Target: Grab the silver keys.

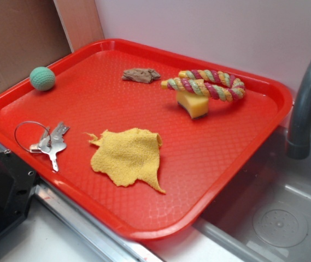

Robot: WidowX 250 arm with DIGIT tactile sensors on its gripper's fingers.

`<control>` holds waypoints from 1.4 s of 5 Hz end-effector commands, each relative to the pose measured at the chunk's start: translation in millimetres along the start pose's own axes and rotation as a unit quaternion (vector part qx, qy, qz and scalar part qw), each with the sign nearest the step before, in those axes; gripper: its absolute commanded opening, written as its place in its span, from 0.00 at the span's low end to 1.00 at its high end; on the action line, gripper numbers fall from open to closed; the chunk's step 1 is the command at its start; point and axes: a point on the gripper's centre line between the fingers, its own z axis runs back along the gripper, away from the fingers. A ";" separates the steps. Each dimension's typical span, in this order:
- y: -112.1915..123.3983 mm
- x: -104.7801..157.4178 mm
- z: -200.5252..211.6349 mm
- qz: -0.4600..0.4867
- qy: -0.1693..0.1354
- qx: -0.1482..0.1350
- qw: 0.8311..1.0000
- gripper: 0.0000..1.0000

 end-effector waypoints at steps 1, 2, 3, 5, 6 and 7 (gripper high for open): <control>0.0 0.0 0.0 0.000 0.000 0.000 1.000 1.00; 24.2 2.5 -30.7 -0.063 -0.023 0.007 0.998 1.00; 52.6 15.1 -81.6 -0.145 -0.010 -0.006 0.989 1.00; 57.0 3.3 -177.3 -0.160 0.063 -0.046 0.984 1.00; 32.5 -7.6 -197.7 -0.187 0.083 -0.082 0.975 1.00; 21.8 -18.6 -204.7 -0.200 0.112 -0.066 0.971 1.00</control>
